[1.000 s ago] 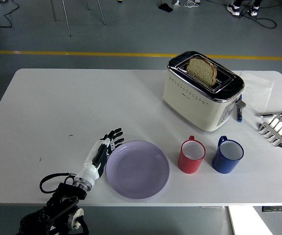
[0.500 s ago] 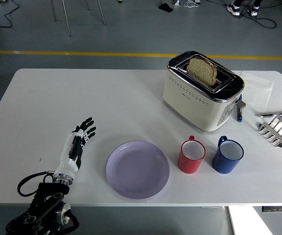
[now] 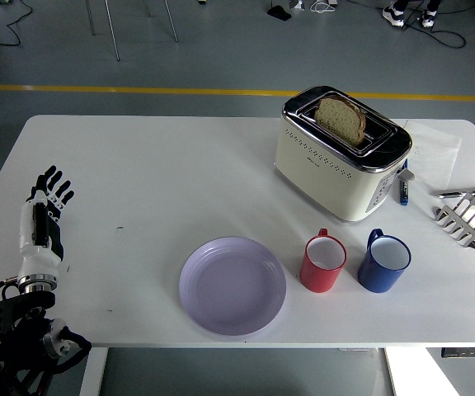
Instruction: Push plate across desktop,pick up the break from the machine,place the break in the plate
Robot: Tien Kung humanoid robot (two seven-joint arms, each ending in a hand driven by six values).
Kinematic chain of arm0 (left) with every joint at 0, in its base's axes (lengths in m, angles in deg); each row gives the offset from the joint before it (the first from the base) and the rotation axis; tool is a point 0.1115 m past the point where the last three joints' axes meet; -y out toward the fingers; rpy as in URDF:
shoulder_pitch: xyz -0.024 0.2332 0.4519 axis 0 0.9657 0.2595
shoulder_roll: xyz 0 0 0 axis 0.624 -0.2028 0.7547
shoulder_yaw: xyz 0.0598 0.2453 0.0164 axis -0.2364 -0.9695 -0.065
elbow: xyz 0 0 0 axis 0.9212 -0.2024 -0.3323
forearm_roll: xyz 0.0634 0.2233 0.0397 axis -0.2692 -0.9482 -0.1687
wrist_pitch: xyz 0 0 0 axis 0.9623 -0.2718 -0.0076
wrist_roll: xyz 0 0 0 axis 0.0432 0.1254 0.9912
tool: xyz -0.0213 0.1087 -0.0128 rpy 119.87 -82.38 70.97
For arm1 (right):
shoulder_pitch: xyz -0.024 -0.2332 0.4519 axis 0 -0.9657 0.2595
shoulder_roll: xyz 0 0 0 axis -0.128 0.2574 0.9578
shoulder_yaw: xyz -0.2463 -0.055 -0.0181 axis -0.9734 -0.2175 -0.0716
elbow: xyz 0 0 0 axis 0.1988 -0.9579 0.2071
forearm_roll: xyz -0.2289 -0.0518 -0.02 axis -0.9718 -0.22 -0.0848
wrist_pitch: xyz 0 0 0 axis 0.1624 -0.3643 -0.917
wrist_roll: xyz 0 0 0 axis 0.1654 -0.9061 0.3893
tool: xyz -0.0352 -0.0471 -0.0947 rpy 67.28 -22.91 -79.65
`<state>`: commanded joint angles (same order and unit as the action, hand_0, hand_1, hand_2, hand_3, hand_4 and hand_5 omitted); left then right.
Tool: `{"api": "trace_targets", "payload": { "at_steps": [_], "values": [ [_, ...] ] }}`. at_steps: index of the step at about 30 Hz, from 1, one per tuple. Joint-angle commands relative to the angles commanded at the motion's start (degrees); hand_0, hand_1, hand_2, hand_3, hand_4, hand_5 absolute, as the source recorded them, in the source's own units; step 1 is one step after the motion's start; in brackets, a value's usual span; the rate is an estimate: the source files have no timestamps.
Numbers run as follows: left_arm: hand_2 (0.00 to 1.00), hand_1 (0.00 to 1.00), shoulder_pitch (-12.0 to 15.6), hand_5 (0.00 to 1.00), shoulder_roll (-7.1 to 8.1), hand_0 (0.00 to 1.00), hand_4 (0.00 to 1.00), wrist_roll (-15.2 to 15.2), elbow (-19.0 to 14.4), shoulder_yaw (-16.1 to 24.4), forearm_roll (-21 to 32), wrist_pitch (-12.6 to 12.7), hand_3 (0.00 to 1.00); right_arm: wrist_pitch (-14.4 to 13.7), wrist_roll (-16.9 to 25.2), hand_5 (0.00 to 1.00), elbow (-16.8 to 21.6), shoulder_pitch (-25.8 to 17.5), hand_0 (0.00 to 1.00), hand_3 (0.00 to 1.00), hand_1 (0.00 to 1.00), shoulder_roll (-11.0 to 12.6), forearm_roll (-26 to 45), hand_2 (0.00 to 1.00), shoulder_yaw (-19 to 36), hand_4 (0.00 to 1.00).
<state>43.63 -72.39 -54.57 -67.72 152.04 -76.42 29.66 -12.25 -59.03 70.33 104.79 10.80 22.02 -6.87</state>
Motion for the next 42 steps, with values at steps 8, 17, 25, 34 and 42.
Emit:
{"api": "trace_targets", "payload": {
  "at_steps": [8, 17, 25, 34, 42],
  "values": [
    [0.874, 0.806, 0.5, 0.998, 0.0, 0.772, 0.605, 0.2, -0.6, 0.5, -0.1, 0.0, 0.845, 0.9, -7.3, 0.423, -6.0, 14.3, 0.795, 0.747, 0.746, 0.8, -18.5, 0.754, -13.0, 0.682],
    [0.873, 0.805, 0.6, 0.998, 0.0, 0.769, 0.601, 0.2, -0.6, 1.1, 0.0, 0.1, 0.843, 7.7, -13.2, 0.381, -12.9, 26.6, 0.925, 0.921, 0.862, -3.0, -38.7, 0.908, -20.5, 0.799],
    [0.869, 0.801, 0.5, 0.998, 0.0, 0.768, 0.6, 0.3, -0.3, 1.3, -0.1, 0.0, 0.839, 12.3, -15.7, 0.35, -21.7, 33.9, 0.968, 0.962, 0.901, -9.3, -43.1, 0.933, -26.6, 0.837],
    [0.868, 0.8, 0.3, 0.998, 0.0, 0.767, 0.596, 0.2, -0.1, 1.0, 0.0, 0.0, 0.837, 13.1, -16.0, 0.323, -29.1, 37.5, 0.936, 0.9, 0.848, -14.1, -42.6, 0.833, -27.7, 0.856],
    [0.867, 0.8, -0.2, 0.998, 0.0, 0.765, 0.596, 0.1, 0.0, 0.5, 0.1, 0.1, 0.837, 14.4, -17.2, 0.31, -37.5, 42.3, 0.858, 0.855, 0.797, -17.8, -45.4, 0.774, -29.7, 0.853]
  ]
}}
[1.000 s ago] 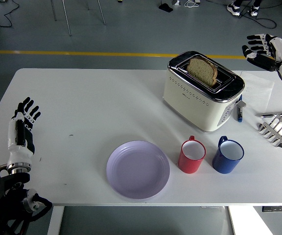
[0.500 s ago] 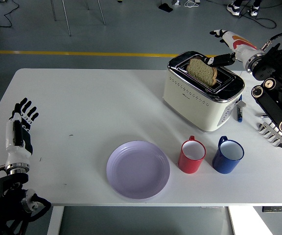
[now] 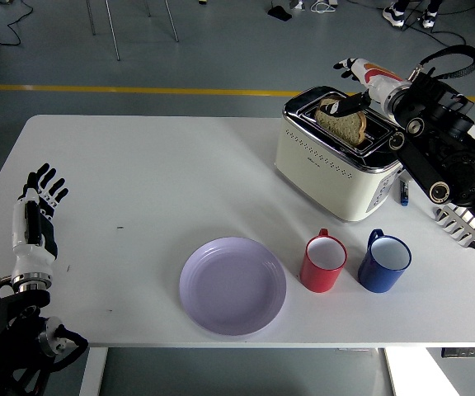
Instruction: Push plate across desktop,pick up the break from the machine,place the break in the plate
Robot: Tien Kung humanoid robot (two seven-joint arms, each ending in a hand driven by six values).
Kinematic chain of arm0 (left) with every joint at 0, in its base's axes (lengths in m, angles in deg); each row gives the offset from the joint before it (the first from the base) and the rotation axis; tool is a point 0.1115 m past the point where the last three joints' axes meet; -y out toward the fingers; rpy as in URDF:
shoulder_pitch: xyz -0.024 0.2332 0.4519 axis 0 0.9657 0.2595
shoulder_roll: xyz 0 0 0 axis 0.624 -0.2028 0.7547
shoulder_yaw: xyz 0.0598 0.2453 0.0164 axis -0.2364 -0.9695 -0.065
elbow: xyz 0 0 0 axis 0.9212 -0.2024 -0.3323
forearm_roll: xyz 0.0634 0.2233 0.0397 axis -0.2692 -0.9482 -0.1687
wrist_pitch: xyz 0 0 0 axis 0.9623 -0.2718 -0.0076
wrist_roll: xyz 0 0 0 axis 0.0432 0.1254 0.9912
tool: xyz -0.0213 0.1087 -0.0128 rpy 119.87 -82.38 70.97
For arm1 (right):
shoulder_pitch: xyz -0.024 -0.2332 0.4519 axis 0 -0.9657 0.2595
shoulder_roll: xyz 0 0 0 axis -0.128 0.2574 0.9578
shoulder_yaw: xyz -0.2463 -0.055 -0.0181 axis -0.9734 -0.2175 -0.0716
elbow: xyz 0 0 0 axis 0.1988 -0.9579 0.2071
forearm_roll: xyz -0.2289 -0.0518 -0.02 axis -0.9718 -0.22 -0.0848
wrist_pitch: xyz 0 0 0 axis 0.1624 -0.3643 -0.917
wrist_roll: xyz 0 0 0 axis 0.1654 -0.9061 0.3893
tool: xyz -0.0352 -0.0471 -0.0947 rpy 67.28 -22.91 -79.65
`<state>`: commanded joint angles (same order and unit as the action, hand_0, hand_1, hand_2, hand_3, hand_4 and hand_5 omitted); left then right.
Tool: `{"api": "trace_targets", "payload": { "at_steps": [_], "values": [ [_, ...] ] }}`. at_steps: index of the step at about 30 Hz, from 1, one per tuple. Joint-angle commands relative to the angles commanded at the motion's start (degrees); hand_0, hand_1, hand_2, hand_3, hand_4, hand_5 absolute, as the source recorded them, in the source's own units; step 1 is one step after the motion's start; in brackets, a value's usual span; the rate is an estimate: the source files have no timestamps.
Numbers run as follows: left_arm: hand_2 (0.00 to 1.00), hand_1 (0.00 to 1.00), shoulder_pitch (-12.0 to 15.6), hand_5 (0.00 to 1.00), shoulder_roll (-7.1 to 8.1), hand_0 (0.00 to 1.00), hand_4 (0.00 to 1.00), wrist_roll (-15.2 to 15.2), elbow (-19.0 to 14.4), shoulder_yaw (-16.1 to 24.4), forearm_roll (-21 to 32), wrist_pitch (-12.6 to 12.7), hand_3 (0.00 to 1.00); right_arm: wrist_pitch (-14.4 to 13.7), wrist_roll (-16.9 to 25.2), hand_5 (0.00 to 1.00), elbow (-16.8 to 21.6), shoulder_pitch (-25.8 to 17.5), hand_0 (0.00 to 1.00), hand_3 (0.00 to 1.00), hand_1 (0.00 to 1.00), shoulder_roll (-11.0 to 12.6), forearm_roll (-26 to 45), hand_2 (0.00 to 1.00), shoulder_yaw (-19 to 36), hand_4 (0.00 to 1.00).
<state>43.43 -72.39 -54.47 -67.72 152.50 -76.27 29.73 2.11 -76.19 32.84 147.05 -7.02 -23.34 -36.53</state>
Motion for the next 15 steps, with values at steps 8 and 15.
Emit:
{"api": "trace_targets", "payload": {
  "at_steps": [8, 15],
  "values": [
    [0.867, 0.799, -0.2, 0.998, 0.0, 0.765, 0.596, -0.1, 0.1, -0.5, 0.2, 0.1, 0.836, 1.7, -1.1, 0.3, -5.7, 2.7, 0.794, 0.821, 0.744, -2.6, -1.6, 0.696, -0.8, 0.846],
    [0.867, 0.799, -0.2, 0.998, 0.0, 0.762, 0.591, -0.2, 0.3, -0.5, 0.3, 0.1, 0.837, 2.2, -1.8, 0.303, -8.6, 3.5, 0.637, 0.758, 0.634, -4.0, -0.3, 0.587, -3.5, 0.834]
  ]
}}
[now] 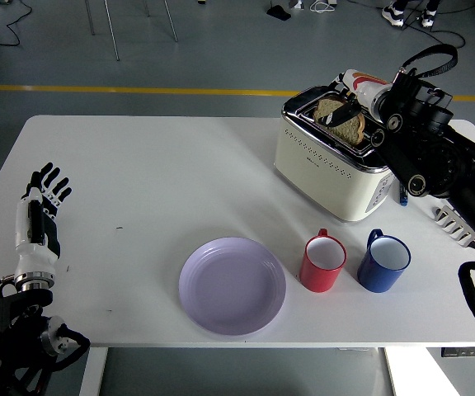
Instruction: Push plate across desktop,pick up the break from the machine,place the break in the plate
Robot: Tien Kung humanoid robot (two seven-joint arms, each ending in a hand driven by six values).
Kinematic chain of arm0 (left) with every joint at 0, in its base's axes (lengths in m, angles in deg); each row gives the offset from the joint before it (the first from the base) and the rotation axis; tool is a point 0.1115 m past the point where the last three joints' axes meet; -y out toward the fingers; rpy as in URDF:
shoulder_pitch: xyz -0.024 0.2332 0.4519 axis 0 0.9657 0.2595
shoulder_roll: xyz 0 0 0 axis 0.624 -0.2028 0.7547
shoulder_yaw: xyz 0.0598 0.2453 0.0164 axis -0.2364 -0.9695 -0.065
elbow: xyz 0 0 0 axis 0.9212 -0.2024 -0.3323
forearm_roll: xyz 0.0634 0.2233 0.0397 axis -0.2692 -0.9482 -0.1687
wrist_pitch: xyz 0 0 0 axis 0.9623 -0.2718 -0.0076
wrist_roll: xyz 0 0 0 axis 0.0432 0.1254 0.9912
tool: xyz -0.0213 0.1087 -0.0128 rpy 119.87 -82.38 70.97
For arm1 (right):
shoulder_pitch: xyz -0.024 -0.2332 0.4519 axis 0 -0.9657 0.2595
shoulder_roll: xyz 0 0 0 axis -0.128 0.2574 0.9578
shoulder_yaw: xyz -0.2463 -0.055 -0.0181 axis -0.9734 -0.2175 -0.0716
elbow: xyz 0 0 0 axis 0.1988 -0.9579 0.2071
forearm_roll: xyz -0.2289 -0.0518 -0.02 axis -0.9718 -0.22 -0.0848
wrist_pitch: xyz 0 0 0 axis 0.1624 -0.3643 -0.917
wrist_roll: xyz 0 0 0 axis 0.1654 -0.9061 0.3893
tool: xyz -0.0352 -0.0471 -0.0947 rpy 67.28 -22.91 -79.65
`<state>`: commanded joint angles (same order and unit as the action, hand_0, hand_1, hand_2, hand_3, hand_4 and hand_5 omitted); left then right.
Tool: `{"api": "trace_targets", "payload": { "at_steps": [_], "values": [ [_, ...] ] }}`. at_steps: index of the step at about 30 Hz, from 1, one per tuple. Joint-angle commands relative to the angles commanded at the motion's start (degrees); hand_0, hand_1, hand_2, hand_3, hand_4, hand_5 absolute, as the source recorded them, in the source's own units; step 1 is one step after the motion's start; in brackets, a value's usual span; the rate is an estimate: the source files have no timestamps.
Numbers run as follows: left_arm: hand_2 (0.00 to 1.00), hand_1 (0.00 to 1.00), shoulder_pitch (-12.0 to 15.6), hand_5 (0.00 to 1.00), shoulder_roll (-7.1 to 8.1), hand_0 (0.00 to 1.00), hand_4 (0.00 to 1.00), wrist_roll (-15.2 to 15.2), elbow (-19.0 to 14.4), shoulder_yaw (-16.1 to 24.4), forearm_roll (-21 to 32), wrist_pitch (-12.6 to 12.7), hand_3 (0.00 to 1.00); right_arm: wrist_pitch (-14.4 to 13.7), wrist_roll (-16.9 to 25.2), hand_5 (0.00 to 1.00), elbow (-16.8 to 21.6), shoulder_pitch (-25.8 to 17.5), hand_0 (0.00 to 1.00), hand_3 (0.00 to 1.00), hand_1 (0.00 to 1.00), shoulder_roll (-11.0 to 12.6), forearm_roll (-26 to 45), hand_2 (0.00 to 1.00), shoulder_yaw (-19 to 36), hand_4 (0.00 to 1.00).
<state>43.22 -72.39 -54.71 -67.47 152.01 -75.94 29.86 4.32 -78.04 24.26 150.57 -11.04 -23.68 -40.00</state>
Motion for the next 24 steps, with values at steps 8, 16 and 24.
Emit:
{"api": "trace_targets", "payload": {
  "at_steps": [8, 16, 24],
  "values": [
    [0.867, 0.799, -0.2, 0.998, 0.0, 0.762, 0.591, -0.2, 0.1, -0.4, 0.2, 0.0, 0.836, -1.3, -0.5, 0.292, -1.2, 0.6, 0.593, 0.746, 0.613, 0.0, -1.2, 0.575, -1.1, 0.83],
    [0.866, 0.799, -0.3, 0.998, 0.0, 0.762, 0.593, -0.3, 0.1, -0.3, 0.2, 0.1, 0.836, -2.1, -0.5, 0.28, -2.1, 0.7, 0.476, 0.682, 0.533, 0.0, -0.7, 0.526, -2.6, 0.82],
    [0.866, 0.8, -0.4, 0.998, 0.0, 0.761, 0.595, -0.4, 0.2, -0.4, 0.3, 0.2, 0.836, -2.4, -0.3, 0.264, -2.7, 0.9, 0.348, 0.589, 0.446, 0.0, 0.2, 0.458, -3.6, 0.801]
  ]
}}
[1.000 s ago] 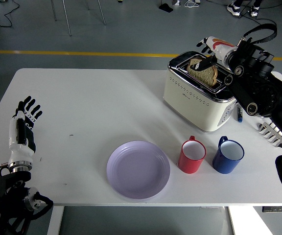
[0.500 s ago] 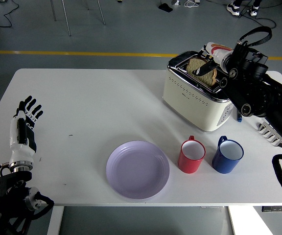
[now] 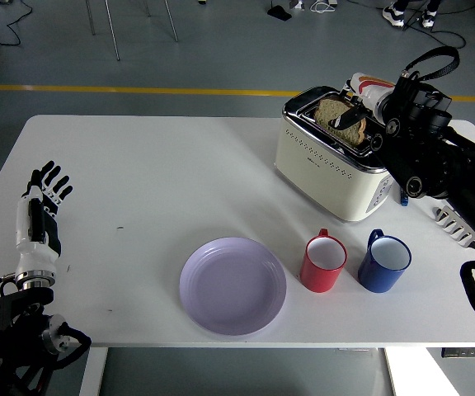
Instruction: Push plate across desktop,pick up the break from the machine,place the break in the plate
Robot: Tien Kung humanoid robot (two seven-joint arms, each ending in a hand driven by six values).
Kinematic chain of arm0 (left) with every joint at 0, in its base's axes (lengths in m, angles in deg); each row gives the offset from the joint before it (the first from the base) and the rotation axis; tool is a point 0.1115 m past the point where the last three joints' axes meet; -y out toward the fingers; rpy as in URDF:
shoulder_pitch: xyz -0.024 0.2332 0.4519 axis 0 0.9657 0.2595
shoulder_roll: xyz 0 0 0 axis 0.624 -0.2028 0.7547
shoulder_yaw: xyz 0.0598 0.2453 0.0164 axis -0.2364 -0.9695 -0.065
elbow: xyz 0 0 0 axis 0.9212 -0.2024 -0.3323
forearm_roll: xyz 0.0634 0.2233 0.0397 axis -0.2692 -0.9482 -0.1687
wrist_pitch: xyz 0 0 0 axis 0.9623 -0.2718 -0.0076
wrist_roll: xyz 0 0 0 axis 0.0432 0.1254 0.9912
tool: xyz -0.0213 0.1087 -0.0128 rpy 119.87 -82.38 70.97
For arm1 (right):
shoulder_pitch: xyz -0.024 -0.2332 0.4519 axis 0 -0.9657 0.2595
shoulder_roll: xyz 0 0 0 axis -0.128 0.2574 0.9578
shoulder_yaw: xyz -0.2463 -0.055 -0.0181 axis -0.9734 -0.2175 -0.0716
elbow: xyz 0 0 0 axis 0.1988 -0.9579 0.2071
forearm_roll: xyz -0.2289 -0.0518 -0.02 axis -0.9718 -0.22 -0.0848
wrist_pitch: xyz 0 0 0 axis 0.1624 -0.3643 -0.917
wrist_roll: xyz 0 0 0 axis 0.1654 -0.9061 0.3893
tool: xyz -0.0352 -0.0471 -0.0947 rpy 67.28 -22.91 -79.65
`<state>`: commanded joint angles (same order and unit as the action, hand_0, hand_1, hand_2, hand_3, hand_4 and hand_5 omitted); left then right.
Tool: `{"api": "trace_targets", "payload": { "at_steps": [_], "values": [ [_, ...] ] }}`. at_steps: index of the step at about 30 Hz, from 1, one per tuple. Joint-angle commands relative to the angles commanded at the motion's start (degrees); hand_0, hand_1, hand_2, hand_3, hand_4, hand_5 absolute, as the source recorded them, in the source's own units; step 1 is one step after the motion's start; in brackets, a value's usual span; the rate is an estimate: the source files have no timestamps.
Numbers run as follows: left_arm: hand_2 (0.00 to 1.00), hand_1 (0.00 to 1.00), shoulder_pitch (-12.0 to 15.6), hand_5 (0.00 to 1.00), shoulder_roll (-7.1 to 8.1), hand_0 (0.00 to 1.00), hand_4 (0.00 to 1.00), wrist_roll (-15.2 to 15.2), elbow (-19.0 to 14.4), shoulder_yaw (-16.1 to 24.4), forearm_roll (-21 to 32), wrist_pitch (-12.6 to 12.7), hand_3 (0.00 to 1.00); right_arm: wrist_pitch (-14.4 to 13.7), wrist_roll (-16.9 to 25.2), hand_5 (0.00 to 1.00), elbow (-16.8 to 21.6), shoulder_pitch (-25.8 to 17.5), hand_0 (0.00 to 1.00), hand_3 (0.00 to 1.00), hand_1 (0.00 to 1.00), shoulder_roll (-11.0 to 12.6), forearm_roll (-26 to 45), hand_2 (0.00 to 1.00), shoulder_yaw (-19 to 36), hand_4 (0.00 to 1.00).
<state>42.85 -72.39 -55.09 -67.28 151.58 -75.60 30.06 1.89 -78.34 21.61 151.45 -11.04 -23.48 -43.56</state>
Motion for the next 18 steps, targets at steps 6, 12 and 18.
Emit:
{"api": "trace_targets", "payload": {
  "at_steps": [6, 12, 18],
  "values": [
    [0.866, 0.801, 0.0, 0.998, 0.0, 0.761, 0.597, -0.2, 0.0, -0.1, 0.1, 0.1, 0.836, -0.7, 0.3, 0.262, -0.5, 0.1, 0.304, 0.547, 0.403, 0.0, 0.6, 0.428, -0.5, 0.793],
    [0.866, 0.801, 0.1, 0.998, 0.0, 0.761, 0.596, -0.2, 0.1, -0.2, 0.1, 0.2, 0.836, -1.8, 0.7, 0.256, -1.1, -0.1, 0.265, 0.503, 0.363, 0.0, 1.3, 0.418, -1.2, 0.773],
    [0.867, 0.802, 0.2, 0.998, 0.0, 0.761, 0.59, -0.4, 0.1, -0.2, 0.2, 0.3, 0.837, -2.7, 0.8, 0.229, -1.4, -0.2, 0.217, 0.456, 0.319, 0.0, 1.5, 0.407, -2.3, 0.732]
  ]
}}
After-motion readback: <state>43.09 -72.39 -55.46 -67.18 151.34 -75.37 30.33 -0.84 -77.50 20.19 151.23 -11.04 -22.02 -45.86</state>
